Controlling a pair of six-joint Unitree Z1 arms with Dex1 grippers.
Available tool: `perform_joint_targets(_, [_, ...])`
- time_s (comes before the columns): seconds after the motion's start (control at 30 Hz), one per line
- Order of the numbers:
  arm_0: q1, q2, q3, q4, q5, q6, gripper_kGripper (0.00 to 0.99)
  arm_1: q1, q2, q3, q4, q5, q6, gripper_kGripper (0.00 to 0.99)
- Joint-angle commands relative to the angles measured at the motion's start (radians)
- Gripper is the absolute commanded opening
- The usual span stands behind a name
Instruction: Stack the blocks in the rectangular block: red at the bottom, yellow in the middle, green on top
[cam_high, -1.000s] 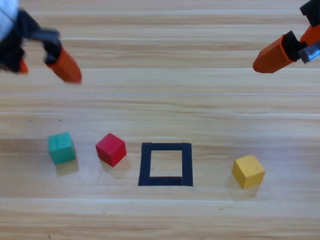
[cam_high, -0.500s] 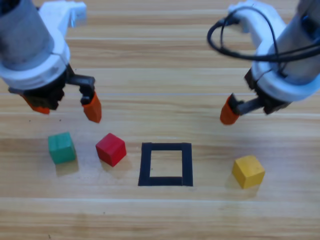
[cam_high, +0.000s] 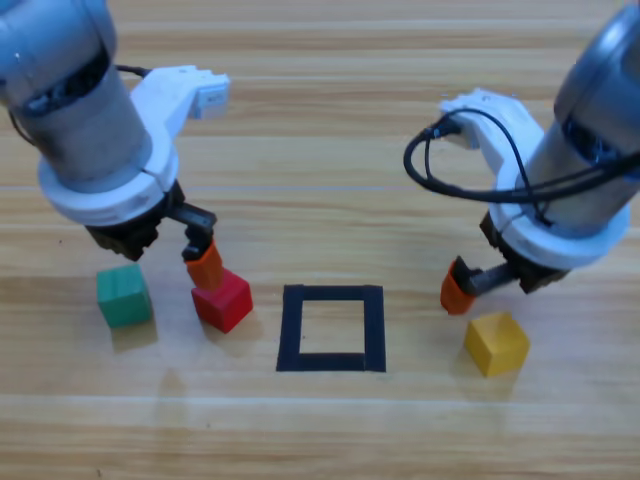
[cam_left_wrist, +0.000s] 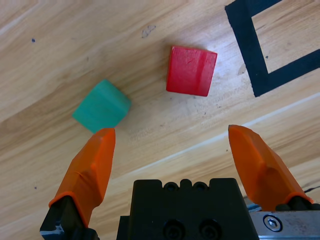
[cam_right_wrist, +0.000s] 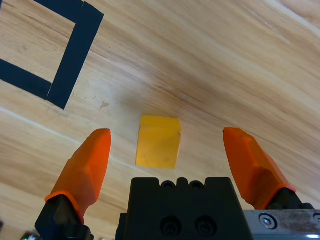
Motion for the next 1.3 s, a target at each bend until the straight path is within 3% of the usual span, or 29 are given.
perform_joint_targets(0.03, [-0.034, 0.076, 0.031, -0.048, 0.019, 0.021, 0.959, -0.023, 0.087, 0.049, -0.047, 0.015, 0.015, 0.990])
perform_joint_targets(0.37, [-0.048, 0.149, 0.039, -0.133, 0.018, 0.024, 0.943, -0.023, 0.158, 0.046, -0.052, 0.015, 0.044, 0.974])
perform_joint_targets(0.67, [-0.054, 0.186, 0.074, -0.203, 0.027, 0.016, 0.943, -0.023, 0.161, 0.052, -0.052, 0.017, 0.038, 0.796])
perform_joint_targets(0.8, [-0.056, 0.192, 0.100, -0.234, 0.033, 0.015, 0.943, -0.023, 0.136, 0.055, -0.050, 0.017, 0.018, 0.500])
perform_joint_targets(0.93, [-0.059, 0.194, 0.117, -0.256, 0.036, 0.012, 0.925, -0.023, 0.115, 0.059, -0.050, 0.017, 0.016, 0.319])
perform_joint_targets(1.0, [-0.059, 0.196, 0.123, -0.265, 0.039, 0.010, 0.913, -0.023, 0.100, 0.057, -0.041, 0.032, 0.012, 0.160])
perform_joint_targets(1.1, [-0.062, 0.196, 0.128, -0.272, 0.044, 0.007, 0.913, -0.023, 0.067, 0.054, -0.024, 0.055, -0.031, 0.000])
perform_joint_targets(1.3, [-0.065, 0.196, 0.129, -0.294, 0.054, 0.007, 0.904, -0.023, 0.000, 0.049, -0.012, 0.049, -0.034, 0.000])
